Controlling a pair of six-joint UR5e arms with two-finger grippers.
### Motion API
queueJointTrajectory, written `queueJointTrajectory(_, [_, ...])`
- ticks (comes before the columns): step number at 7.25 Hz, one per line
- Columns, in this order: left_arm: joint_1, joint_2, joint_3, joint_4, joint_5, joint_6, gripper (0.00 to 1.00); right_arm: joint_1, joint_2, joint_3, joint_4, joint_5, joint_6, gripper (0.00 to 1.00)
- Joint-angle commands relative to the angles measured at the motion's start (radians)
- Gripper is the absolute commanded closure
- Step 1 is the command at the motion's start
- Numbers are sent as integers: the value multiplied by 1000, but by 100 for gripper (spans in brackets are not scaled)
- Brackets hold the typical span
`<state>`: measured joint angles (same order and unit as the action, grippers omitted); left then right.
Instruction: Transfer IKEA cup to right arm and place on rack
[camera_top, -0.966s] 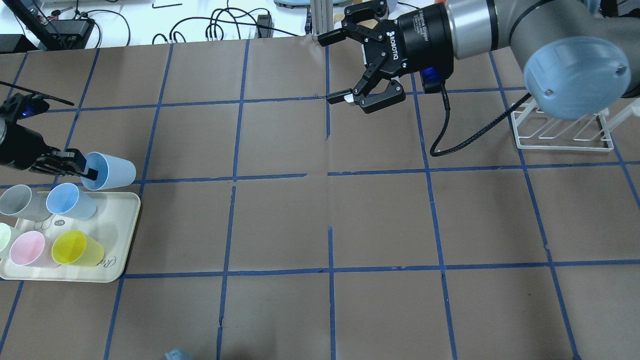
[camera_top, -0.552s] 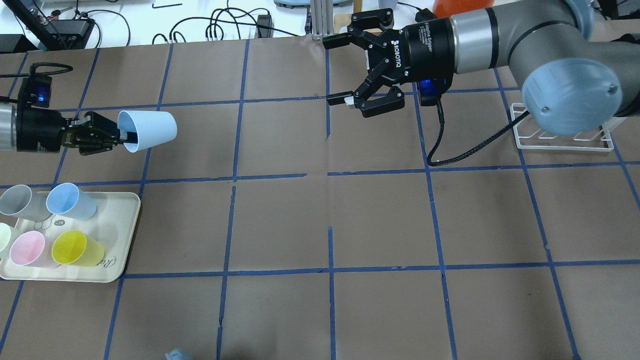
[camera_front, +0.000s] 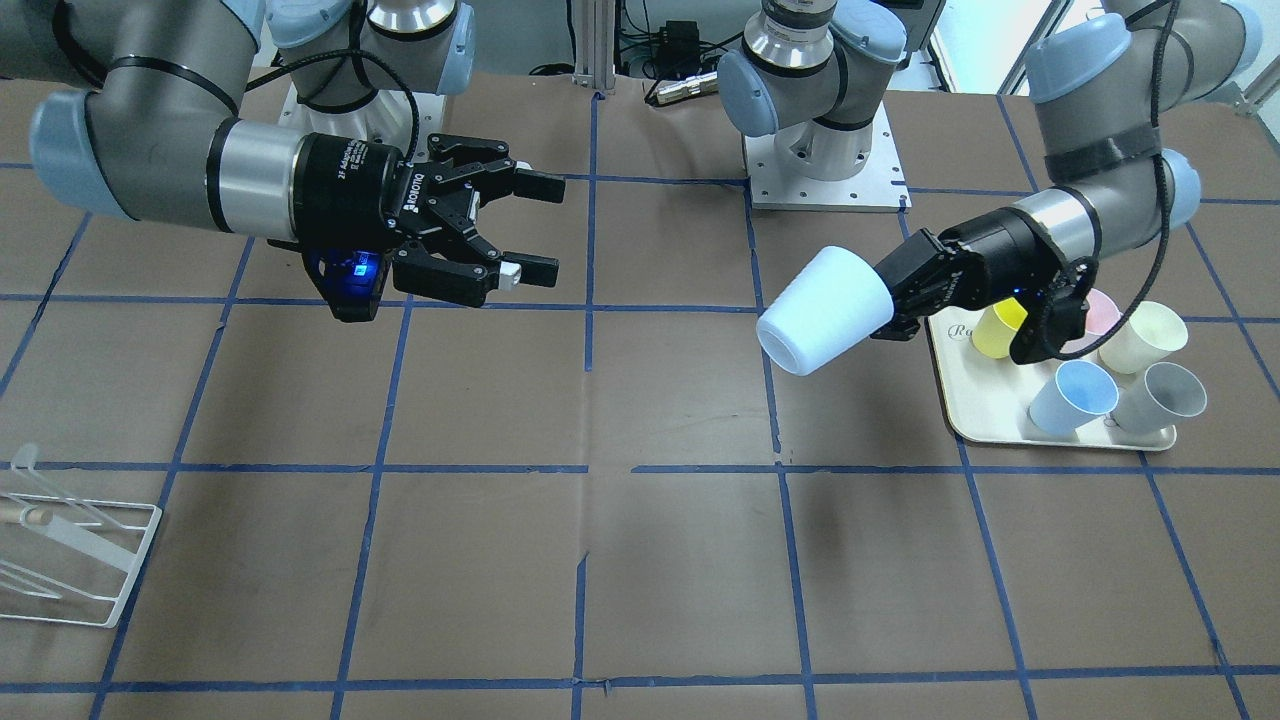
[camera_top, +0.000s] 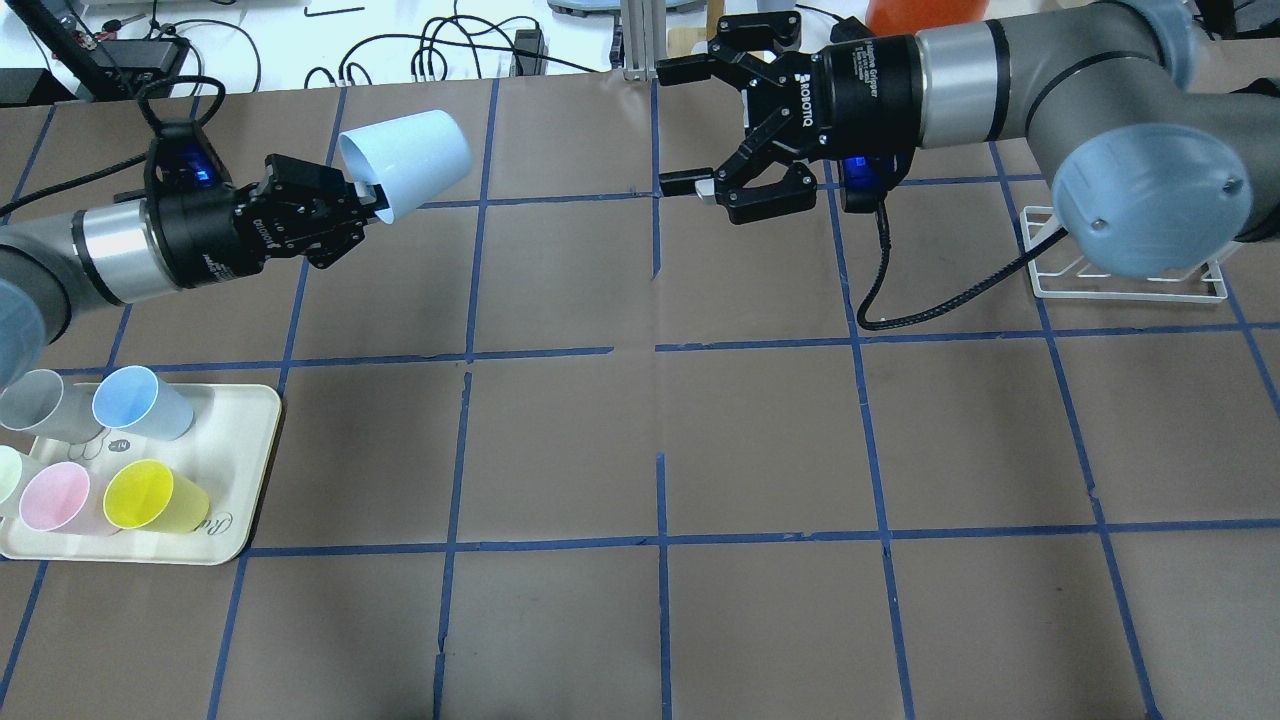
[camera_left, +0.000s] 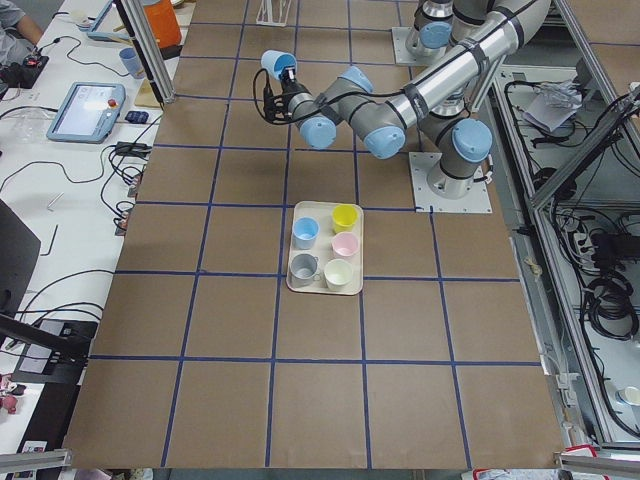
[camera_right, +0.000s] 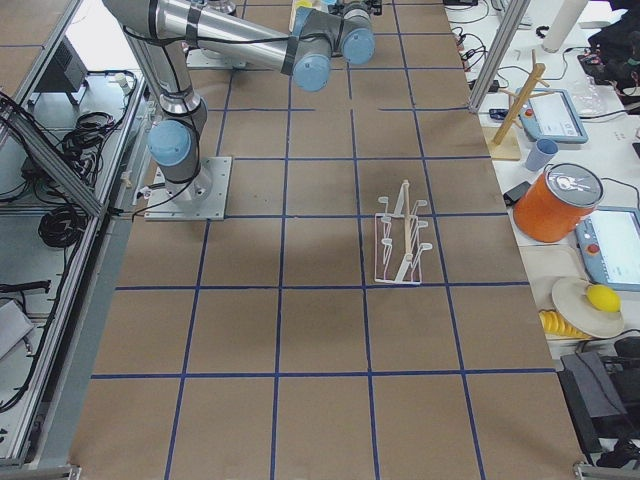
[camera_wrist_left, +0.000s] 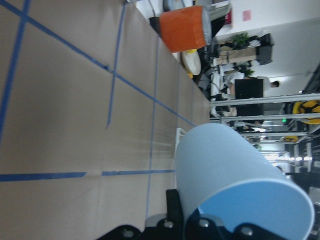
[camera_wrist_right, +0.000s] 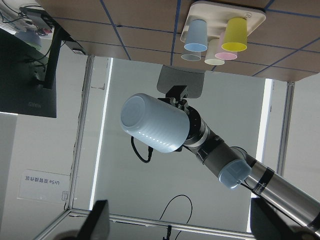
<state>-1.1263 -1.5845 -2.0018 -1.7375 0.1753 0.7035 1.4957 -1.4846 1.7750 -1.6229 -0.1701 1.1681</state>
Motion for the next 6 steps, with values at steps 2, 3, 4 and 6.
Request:
queueJointTrajectory(2, [-133,44,-81,-8,-66,-13,100,8,-5,1,1,4,5,0])
queueJointTrajectory(3, [-156,46,-87,-22,-65,-24,100,8,1,-14,-5,14,34,0])
queueJointTrajectory(4, [-177,46,-87,-45,-65,-33,100,6,3,-9,-32,49,42,0])
queueJointTrajectory(6, [-185,49,-77,-63,-65,-79,100,8,41,3,-58,28,36,0])
